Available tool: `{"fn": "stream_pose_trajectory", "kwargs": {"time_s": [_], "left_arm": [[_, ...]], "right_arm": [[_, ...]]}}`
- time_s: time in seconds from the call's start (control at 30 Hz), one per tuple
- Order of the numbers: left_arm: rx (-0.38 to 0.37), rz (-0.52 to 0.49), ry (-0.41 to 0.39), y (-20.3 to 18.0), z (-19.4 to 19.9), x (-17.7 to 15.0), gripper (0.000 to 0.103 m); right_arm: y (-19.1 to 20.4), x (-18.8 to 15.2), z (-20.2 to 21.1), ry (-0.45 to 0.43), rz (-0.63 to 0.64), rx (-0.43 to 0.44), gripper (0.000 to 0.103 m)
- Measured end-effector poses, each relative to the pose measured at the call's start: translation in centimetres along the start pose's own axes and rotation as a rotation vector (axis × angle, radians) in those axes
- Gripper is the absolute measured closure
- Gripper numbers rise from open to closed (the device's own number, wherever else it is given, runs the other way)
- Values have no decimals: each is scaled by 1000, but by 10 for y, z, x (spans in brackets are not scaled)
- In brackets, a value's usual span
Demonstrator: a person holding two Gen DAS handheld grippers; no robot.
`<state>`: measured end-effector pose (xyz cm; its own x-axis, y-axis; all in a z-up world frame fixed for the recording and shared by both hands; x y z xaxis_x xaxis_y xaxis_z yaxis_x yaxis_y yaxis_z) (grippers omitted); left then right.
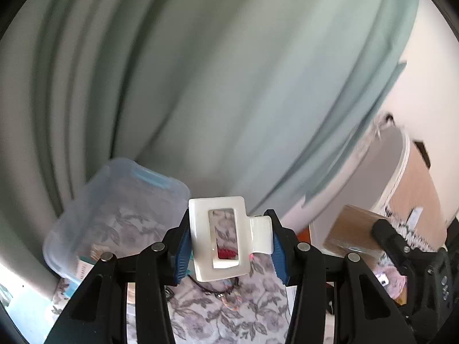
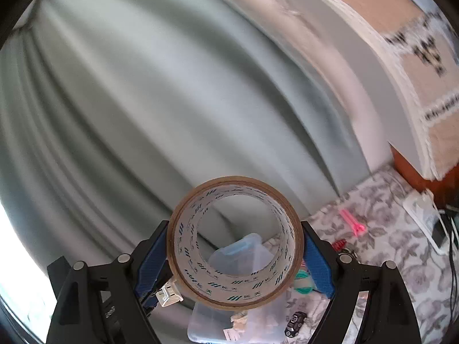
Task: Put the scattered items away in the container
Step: 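Carry the clip and tape roll over the clear box and open the left gripper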
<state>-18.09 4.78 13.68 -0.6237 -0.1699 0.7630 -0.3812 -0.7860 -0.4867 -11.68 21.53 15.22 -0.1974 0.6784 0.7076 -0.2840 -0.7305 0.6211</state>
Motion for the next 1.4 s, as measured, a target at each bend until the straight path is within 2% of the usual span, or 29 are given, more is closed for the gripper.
{"fn": "stream_pose_trajectory", "kwargs": {"time_s": [0.2,0.4,0.8,1.2,1.4], "left_arm": [[10,96,21,51,14,-31,54],[39,158,6,91,19,-34,54],[54,255,10,147,13,-46,54],[49,291,47,168,-7,-57,54],[74,319,67,182,-16,-67,54]], "right_arm": [[24,-55,-24,113,52,38,15],[39,-96,-54,226,107,38,15],[43,-144,-94,328,175,18,15],[52,-172,-134,390,206,7,15],[50,-183,-145,422,217,8,15]]}}
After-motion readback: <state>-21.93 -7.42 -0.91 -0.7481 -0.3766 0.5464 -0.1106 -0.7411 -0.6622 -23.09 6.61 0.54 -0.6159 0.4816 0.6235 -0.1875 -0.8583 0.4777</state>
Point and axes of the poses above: each gripper's, at about its wrist camera, not at the fingertips, and z roughly against the way its jaws point, y to its left, x to its top, the point moved 10 cm from there along -z, roughly the way its jaws point, and after that the axes turned 8 degrees about -x, right-handed, at the moved point
